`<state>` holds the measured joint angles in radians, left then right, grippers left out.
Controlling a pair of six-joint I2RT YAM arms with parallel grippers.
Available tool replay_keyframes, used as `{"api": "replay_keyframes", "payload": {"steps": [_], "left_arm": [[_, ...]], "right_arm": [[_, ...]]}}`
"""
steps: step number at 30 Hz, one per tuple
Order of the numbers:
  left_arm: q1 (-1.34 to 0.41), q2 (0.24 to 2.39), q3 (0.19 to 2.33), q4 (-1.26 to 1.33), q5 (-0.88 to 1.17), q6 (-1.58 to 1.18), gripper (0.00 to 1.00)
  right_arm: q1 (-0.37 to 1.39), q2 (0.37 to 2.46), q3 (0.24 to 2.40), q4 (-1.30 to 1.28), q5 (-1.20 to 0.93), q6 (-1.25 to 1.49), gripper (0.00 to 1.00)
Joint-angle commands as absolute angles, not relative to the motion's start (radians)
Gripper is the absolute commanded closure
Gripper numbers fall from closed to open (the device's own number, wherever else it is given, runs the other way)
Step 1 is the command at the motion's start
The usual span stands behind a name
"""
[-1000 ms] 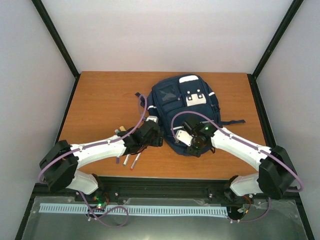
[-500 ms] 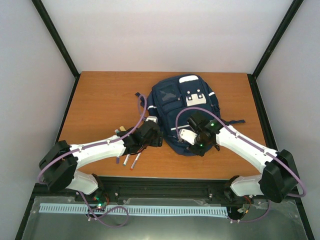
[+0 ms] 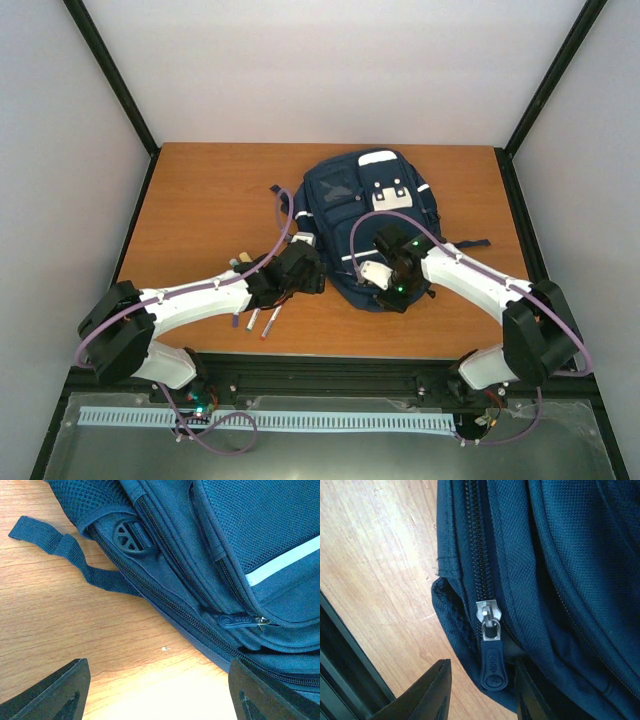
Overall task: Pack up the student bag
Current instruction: Zip the student bag at the center of the board.
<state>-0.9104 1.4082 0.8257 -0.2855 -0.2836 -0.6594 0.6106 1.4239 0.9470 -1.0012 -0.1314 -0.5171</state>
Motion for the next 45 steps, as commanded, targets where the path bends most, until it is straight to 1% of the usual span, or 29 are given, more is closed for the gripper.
{"api": "replay_keyframes", "payload": {"steps": [1,7,10,12,15,21,25,29,37,40,43,45], "left_arm": [[-0.906,1.406,0.846,-0.264,-0.279,-0.679,0.22],[-0.906,1.420,0.846,-0.252,-0.263,-0.678,0.22],[-0.907,1.430,0.848,-0.246,-0.254,-0.676,0.22],[-0.907,1.434,0.846,-0.243,-0.250,-0.676,0.22],[-0.908,1.441,0.846,-0.239,-0.244,-0.675,0.22],[-0.907,1.461,0.854,-0.218,-0.179,-0.680,0.22],[-0.904,1.520,0.881,-0.192,-0.039,-0.692,0.19],[-0.898,1.580,0.889,-0.146,0.050,-0.795,0.19],[-0.896,1.671,0.854,0.078,0.201,-0.969,0.23],[-0.896,1.656,0.839,0.135,0.207,-0.990,0.22],[-0.896,1.667,0.857,0.134,0.214,-1.024,0.20],[-0.896,1.711,0.886,0.134,0.241,-1.056,0.25]], "right_arm": [[0.603,1.449,0.945,-0.976,-0.131,-0.521,0.65],[0.601,1.443,0.957,-0.961,-0.156,-0.531,0.75],[0.600,1.437,0.967,-0.965,-0.169,-0.532,0.85],[0.601,1.436,0.971,-0.972,-0.173,-0.531,0.89],[0.601,1.428,0.974,-0.982,-0.165,-0.534,0.97],[0.597,1.393,0.976,-1.007,-0.095,-0.532,0.97],[0.586,1.362,0.969,-1.026,-0.033,-0.545,0.97],[0.582,1.321,0.954,-1.018,0.024,-0.551,0.97],[0.581,1.283,0.924,-1.016,0.010,-0.561,0.97],[0.581,1.278,0.911,-1.018,0.005,-0.568,0.97],[0.581,1.267,0.912,-1.026,-0.024,-0.573,0.97],[0.581,1.264,0.919,-1.028,-0.042,-0.575,0.97]]}}
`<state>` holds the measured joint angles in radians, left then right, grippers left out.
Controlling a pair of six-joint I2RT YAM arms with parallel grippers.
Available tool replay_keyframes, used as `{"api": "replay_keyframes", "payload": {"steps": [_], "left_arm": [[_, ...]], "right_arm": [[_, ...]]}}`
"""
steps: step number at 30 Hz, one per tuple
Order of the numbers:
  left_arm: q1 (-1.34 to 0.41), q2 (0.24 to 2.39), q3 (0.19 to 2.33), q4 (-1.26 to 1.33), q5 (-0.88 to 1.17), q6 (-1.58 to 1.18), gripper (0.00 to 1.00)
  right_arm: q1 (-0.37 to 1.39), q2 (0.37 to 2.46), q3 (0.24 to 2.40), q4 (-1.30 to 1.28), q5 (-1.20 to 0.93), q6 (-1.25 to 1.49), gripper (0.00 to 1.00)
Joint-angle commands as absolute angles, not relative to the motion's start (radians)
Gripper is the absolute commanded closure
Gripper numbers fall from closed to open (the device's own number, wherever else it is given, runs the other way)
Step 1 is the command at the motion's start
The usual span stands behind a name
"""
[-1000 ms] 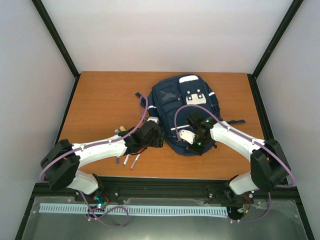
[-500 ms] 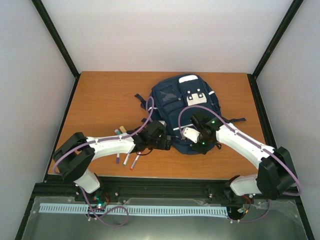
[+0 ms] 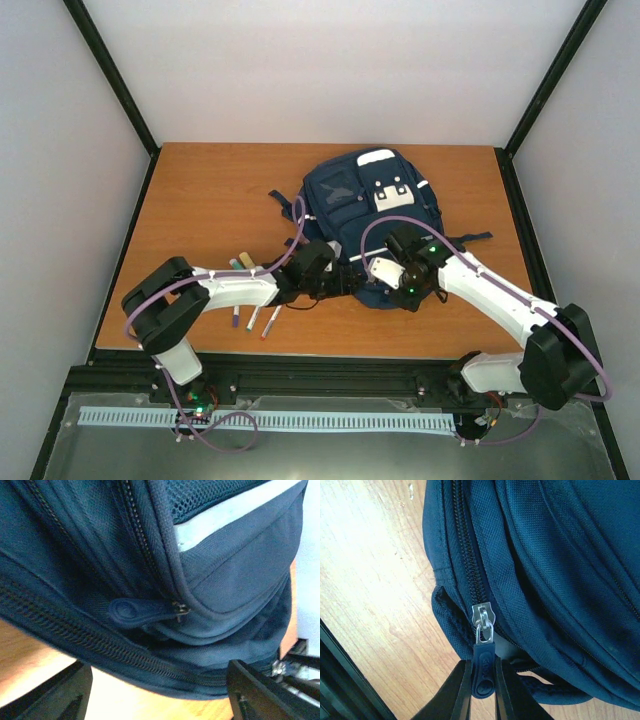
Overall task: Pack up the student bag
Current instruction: Zip the student bag at the center of the board.
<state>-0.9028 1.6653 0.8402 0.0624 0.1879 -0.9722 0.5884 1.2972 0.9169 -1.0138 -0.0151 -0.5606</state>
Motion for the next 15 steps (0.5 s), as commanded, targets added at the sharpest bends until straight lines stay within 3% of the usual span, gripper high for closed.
{"api": "replay_keyframes", "payload": {"steps": [1,5,11,13,15], "left_arm": [[-0.896,1.738,0.898,0.139,0.254,-1.069,0.29],[-0.897,1.793,0.911,0.174,0.272,-1.107,0.49],[-0.897,1.728,0.890,0.116,0.205,-1.057,0.92],[-0.897,1.701,0.888,0.071,0.174,-1.034,0.99],[-0.896,1.672,0.863,0.055,0.141,-1.024,0.99]], "right_arm": [[0.582,1.264,0.923,-1.030,-0.050,-0.576,0.97],[0.583,1.260,0.928,-1.043,-0.048,-0.576,0.97],[0.571,1.239,0.909,-1.054,0.049,-0.589,0.97],[0.537,1.235,0.899,-1.051,0.070,-0.610,0.97],[0.483,1.237,0.896,-1.048,0.072,-0.634,0.97]]}}
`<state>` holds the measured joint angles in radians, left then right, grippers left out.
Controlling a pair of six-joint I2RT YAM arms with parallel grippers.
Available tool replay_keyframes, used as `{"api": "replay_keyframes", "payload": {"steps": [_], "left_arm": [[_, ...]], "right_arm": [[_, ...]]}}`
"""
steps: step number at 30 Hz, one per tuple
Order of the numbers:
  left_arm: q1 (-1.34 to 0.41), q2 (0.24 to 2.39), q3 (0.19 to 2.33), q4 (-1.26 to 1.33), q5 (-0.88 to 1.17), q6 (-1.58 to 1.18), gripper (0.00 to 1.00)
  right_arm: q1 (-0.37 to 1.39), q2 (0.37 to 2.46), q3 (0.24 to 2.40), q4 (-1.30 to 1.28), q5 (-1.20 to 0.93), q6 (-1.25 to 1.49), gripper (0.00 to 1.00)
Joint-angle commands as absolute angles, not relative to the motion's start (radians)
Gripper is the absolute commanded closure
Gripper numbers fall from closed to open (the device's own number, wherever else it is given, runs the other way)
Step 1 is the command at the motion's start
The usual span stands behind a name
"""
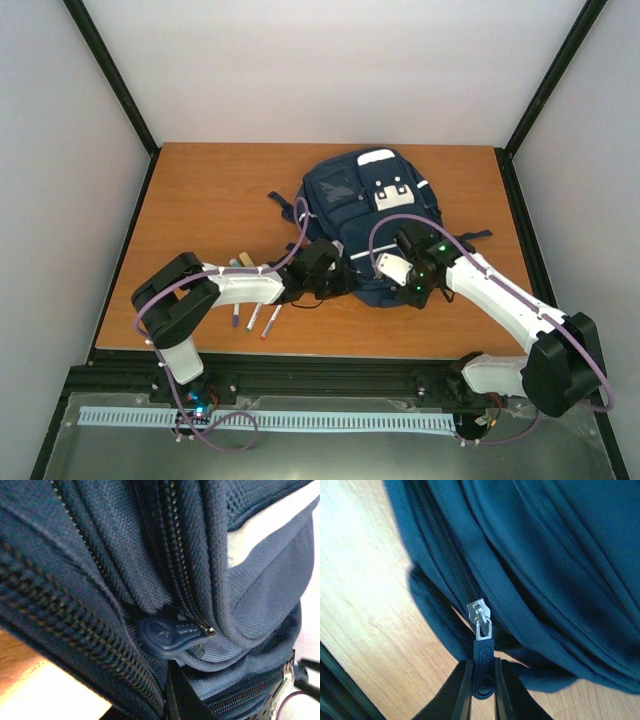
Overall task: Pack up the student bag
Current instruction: Zip the student bag at the center of the board.
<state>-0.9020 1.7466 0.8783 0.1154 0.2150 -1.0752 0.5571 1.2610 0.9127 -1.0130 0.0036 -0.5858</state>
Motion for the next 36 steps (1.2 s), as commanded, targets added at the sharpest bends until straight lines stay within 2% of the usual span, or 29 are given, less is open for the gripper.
{"api": "replay_keyframes", "payload": {"steps": [1,13,23,25,26,27,29,31,33,36], "left_arm": [[-0.895,1.663,0.852,0.052,0.130,-1.020,0.99],[-0.879,1.558,0.747,-0.012,0.070,-0.973,0.99],[-0.740,1.446,0.696,-0.080,0.084,-0.900,0.99],[-0.724,1.454,0.711,-0.090,0.116,-0.874,0.98],[-0.723,1.464,0.724,-0.097,0.131,-0.861,0.95],[-0.723,1.473,0.732,-0.101,0.141,-0.854,0.88],[-0.723,1.484,0.730,-0.102,0.146,-0.863,0.59],[-0.722,1.475,0.717,-0.107,0.141,-0.879,0.40],[-0.724,1.444,0.706,-0.128,0.130,-0.900,0.33],[-0.762,1.368,0.700,-0.182,0.061,-0.891,0.31]], "right_arm": [[0.453,1.241,0.896,-1.047,0.074,-0.648,0.97],[0.149,1.299,0.882,-0.929,0.130,-0.808,0.97],[0.127,1.319,0.873,-0.888,0.113,-0.813,0.97],[0.128,1.313,0.895,-0.914,0.037,-0.805,0.97],[0.130,1.307,0.911,-0.939,-0.021,-0.800,0.97],[0.132,1.299,0.929,-0.962,-0.086,-0.797,0.97],[0.138,1.286,0.956,-1.008,-0.213,-0.803,0.97],[0.149,1.282,0.962,-1.036,-0.303,-0.817,0.97],[0.166,1.293,0.954,-1.062,-0.368,-0.854,0.92],[0.214,1.331,0.913,-1.057,-0.386,-0.895,0.80]]}}
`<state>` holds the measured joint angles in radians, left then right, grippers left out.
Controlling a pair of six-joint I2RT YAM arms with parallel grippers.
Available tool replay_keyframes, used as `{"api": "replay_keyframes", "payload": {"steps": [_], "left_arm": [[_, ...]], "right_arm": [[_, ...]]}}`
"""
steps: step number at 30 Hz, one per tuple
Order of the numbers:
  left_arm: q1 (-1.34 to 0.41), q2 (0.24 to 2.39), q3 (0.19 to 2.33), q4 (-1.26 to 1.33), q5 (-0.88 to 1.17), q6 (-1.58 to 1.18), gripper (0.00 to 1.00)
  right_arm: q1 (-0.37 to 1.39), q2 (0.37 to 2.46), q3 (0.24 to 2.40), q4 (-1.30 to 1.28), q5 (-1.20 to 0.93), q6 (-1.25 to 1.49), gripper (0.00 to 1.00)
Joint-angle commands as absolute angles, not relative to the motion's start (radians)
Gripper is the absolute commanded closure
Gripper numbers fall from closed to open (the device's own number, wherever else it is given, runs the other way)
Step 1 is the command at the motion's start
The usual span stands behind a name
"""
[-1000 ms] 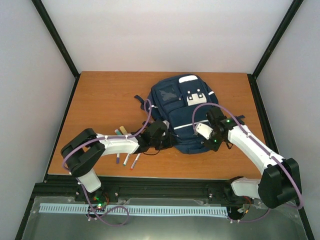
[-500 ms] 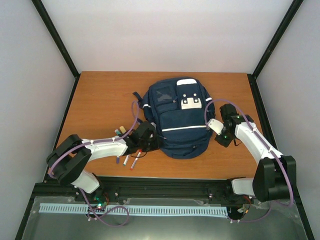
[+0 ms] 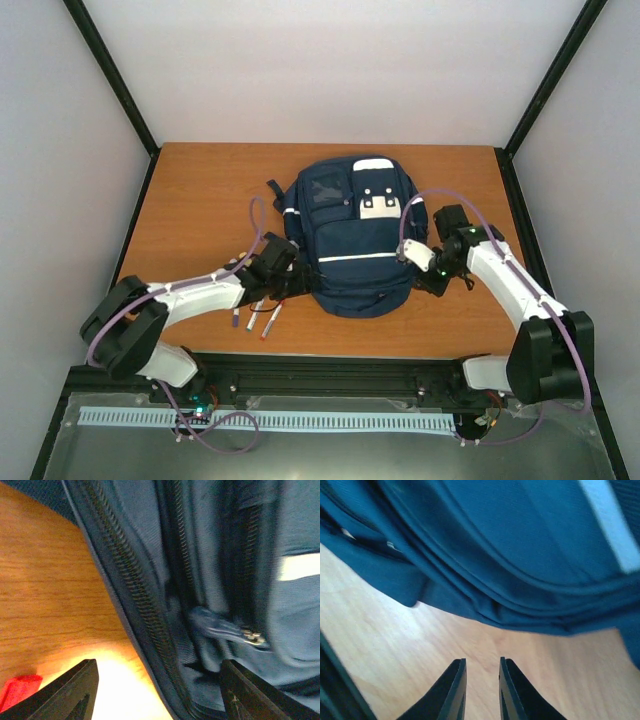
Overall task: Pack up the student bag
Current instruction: Zip the student bag at the center of the board.
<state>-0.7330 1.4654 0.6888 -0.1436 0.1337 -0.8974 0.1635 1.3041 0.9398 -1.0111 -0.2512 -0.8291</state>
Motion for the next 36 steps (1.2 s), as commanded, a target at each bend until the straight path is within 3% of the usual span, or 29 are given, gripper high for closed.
{"api": "replay_keyframes", "payload": {"steps": [1,6,11,18,36], "left_arm": [[-0.779,1.345,0.705,-0.195,0.037,-0.853,0.31],[-0.835,1.288,0.727,-0.157,0.063,-0.660,0.33],[-0.839,1.400,0.799,-0.076,0.217,-0.527,0.37],[-0.840,1.603,0.841,0.055,0.365,-0.524,0.40],[-0.853,1.758,0.841,0.170,0.459,-0.520,0.41]], "right_arm": [[0.228,1.341,0.894,-1.041,-0.383,-0.903,0.78],[0.284,1.393,0.845,-0.960,-0.377,-0.901,0.70],[0.298,1.420,0.835,-0.871,-0.373,-0.869,0.66],[0.299,1.411,0.854,-0.722,-0.402,-0.823,0.55],[0.302,1.588,0.906,-0.661,-0.560,-0.831,0.48]]}}
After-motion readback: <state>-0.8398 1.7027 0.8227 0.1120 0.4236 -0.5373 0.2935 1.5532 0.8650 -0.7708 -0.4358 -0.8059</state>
